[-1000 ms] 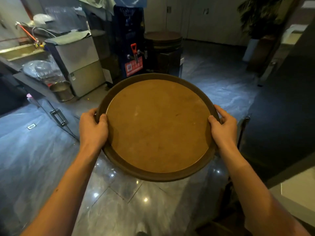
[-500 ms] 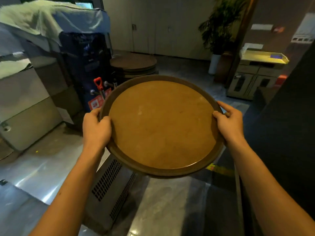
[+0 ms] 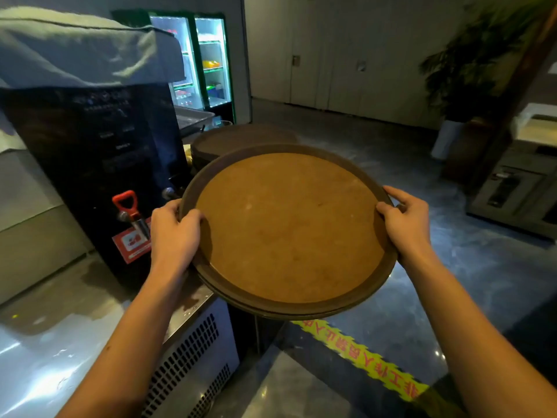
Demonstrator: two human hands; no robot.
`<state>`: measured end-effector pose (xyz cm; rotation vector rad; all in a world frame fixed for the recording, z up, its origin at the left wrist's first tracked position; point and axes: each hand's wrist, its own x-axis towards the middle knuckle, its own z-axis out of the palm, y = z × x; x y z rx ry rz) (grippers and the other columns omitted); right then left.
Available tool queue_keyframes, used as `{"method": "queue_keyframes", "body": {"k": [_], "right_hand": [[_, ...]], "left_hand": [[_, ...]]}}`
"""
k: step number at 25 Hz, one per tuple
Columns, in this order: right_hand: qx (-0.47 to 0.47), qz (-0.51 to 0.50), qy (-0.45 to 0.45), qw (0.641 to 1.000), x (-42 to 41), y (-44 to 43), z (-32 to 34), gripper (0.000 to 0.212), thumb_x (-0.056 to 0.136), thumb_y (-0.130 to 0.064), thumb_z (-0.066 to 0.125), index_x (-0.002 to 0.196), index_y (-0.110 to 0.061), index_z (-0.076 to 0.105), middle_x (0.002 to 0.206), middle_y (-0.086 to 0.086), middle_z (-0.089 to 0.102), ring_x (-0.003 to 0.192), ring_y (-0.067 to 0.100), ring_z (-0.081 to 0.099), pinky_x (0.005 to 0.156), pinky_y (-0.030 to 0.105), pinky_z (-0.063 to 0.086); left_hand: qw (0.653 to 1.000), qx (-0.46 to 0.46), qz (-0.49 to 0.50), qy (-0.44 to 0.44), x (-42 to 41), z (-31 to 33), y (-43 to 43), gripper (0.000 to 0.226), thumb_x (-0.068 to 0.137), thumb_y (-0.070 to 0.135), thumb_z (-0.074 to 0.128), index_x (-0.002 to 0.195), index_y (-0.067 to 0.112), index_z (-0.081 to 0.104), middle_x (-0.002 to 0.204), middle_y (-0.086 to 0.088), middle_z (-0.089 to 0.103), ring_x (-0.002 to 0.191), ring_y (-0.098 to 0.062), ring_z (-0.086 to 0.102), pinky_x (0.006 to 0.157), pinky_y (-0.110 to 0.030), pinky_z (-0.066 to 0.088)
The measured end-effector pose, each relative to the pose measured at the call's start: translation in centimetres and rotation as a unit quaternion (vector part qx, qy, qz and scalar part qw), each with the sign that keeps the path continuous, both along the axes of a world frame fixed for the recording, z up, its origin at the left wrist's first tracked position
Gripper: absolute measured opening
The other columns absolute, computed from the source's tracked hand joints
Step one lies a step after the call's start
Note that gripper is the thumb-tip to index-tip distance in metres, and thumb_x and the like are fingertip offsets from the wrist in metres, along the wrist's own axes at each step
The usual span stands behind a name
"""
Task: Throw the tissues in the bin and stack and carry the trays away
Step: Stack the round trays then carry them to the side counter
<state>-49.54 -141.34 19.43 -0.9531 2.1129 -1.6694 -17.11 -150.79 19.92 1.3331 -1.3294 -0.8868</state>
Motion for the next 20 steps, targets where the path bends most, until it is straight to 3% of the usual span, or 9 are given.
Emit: {"method": "queue_keyframes", "body": {"k": [4,7,9,13,18,20], "right_hand": [[0.009,0.050,0.008,0.999,-5.5,-8.4,0.8,0.041,0.096,-0.019,0.057,0.136,-0.027,0.055,0.084,-0.009,0.060,0.075,0.012,0.059,0.065,0.029,0.050],[0.026,0.089,0.014,0.996,-8.5,-15.0,1.2,0.041,0.095,-0.020,0.057,0.135,-0.027,0.055,0.115,0.005,0.066,0.093,0.021,0.063,0.081,0.042,0.056],[0.034,0.108,0.025,0.993,-10.0,-19.2,1.4,0.039,0.096,-0.020,0.057,0.134,-0.027,0.056,0.126,0.006,0.062,0.102,0.025,0.063,0.087,0.046,0.055],[0.052,0.129,0.052,0.989,-12.0,-27.3,1.7,0.034,0.095,-0.021,0.057,0.129,-0.021,0.060,0.119,0.007,0.066,0.100,0.024,0.064,0.085,0.043,0.055],[0.068,0.180,0.051,0.980,-13.1,-36.7,1.9,0.033,0.095,-0.019,0.057,0.127,-0.019,0.061,0.106,0.003,0.065,0.086,0.015,0.063,0.066,0.027,0.048],[0.071,0.203,0.052,0.975,-13.1,-40.4,1.6,0.032,0.095,-0.017,0.056,0.127,-0.017,0.061,0.104,0.003,0.065,0.083,0.014,0.063,0.063,0.026,0.047]], "left_hand": [[0.999,-0.003,0.041,0.017,-4.5,0.6,-5.2,0.021,0.074,0.028,0.056,0.090,0.029,0.069,0.084,-0.002,0.072,0.081,-0.025,0.070,0.069,-0.046,0.057],[0.997,-0.019,0.067,0.017,-7.2,0.4,-9.1,0.025,0.075,0.026,0.056,0.088,0.043,0.069,0.084,0.006,0.073,0.083,-0.020,0.070,0.066,-0.040,0.056],[0.996,-0.019,0.089,0.011,-8.5,-0.1,-12.3,0.023,0.074,0.032,0.057,0.089,0.047,0.066,0.095,0.002,0.070,0.091,-0.023,0.067,0.074,-0.045,0.057],[0.995,0.000,0.098,0.008,-10.1,-1.1,-19.0,0.036,0.068,0.044,0.058,0.102,0.036,0.063,0.113,-0.017,0.060,0.096,-0.036,0.063,0.082,-0.057,0.055],[0.989,-0.017,0.146,-0.013,-11.5,-1.0,-25.3,0.050,0.066,0.042,0.058,0.109,0.017,0.062,0.116,-0.029,0.054,0.099,-0.044,0.058,0.071,-0.043,0.054],[0.981,0.001,0.188,-0.041,-11.9,-0.9,-27.3,0.056,0.063,0.045,0.056,0.109,0.013,0.061,0.116,-0.031,0.053,0.107,-0.048,0.051,0.079,-0.049,0.051]]}}
